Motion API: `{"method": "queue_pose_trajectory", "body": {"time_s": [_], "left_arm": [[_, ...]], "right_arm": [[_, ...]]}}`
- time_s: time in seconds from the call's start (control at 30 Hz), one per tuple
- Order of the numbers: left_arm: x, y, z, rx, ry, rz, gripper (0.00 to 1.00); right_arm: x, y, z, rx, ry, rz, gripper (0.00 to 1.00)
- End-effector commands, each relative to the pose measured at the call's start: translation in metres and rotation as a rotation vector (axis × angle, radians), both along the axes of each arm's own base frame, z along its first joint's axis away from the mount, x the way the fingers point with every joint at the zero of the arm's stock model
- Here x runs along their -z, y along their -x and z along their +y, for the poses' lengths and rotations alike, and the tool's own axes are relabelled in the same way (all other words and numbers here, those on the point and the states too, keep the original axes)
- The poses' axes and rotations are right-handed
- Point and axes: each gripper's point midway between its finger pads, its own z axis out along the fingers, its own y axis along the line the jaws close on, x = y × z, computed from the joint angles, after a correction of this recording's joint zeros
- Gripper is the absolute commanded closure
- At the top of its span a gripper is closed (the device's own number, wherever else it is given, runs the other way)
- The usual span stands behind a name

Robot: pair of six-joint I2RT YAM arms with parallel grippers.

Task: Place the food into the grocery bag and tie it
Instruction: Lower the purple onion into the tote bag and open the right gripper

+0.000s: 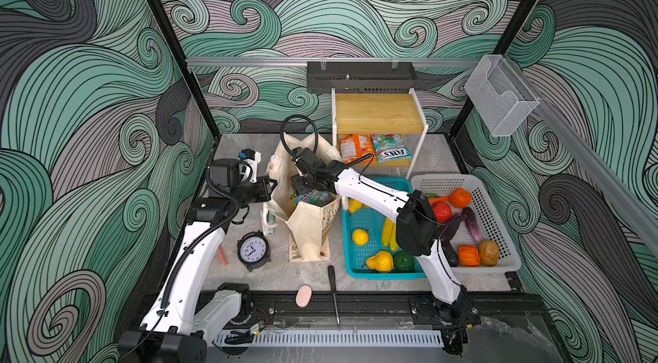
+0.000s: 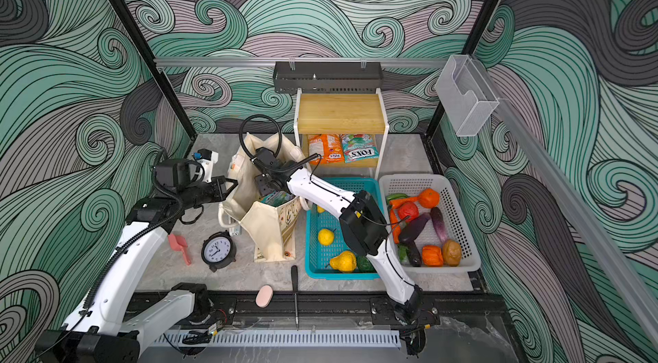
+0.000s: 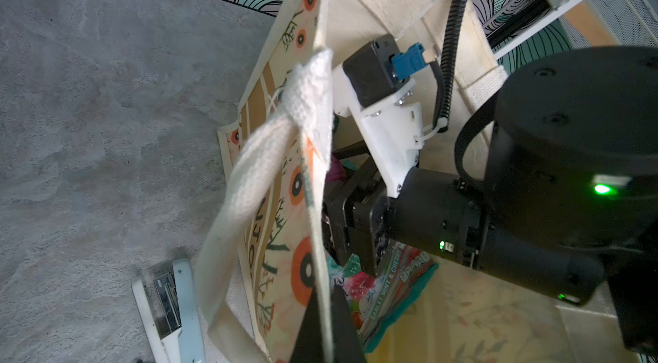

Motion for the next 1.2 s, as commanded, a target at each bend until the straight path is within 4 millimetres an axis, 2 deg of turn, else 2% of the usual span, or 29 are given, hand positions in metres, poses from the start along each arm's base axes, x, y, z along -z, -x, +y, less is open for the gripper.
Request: {"method": "queue_pose_trajectory", "body": {"time_s": [0.0,0.1,0.5,0.6,0.67,0.7,0.77,0.9,1.07,1.13,1.17], "left_arm": [[-0.006,0.005,-0.004,0.022,0.019,-0.021,1.00],[-0.006,0.004,-0.004,0.022,0.021,-0.019,1.00],[-0.007,0.005,-0.004,0.022,0.022,-0.021,1.00],[-0.007,0.005,-0.004,0.022,0.022,-0.022,1.00],[-0.007,0.005,-0.004,0.020,0.020,-0.023,1.00],[-0.006,0.004,-0.003,0.018,0.020,-0.019,1.00],[-0.006,0.004,-0.004,0.021,0.022,-0.019,1.00],[-0.005,0.004,-0.003,0.017,0.019,-0.018,1.00],[-0.005,0.004,-0.003,0.016,0.018,-0.019,1.00],[-0.005,0.004,-0.003,0.016,0.019,-0.015,1.00],[-0.005,0.004,-0.003,0.018,0.020,-0.015,1.00]], "right_arm": [[0.030,-0.003,-0.011,0.025,0.078,0.033,0.51],[0.028,-0.002,-0.012,0.026,0.076,0.033,0.46],[0.018,0.001,-0.013,0.023,0.058,0.031,0.46],[0.015,0.002,-0.012,0.019,0.048,0.033,0.41],[0.012,0.003,-0.011,0.016,0.041,0.033,0.49],[0.012,0.003,-0.011,0.016,0.039,0.034,0.50],[0.010,0.002,-0.011,0.018,0.039,0.032,0.44],[0.003,0.005,-0.013,0.019,0.029,0.030,0.25],[-0.037,0.013,-0.014,-0.004,-0.035,-0.004,0.10],[-0.055,0.015,-0.017,-0.003,-0.058,-0.027,0.01],[-0.063,0.018,-0.018,-0.005,-0.072,-0.038,0.01]]}}
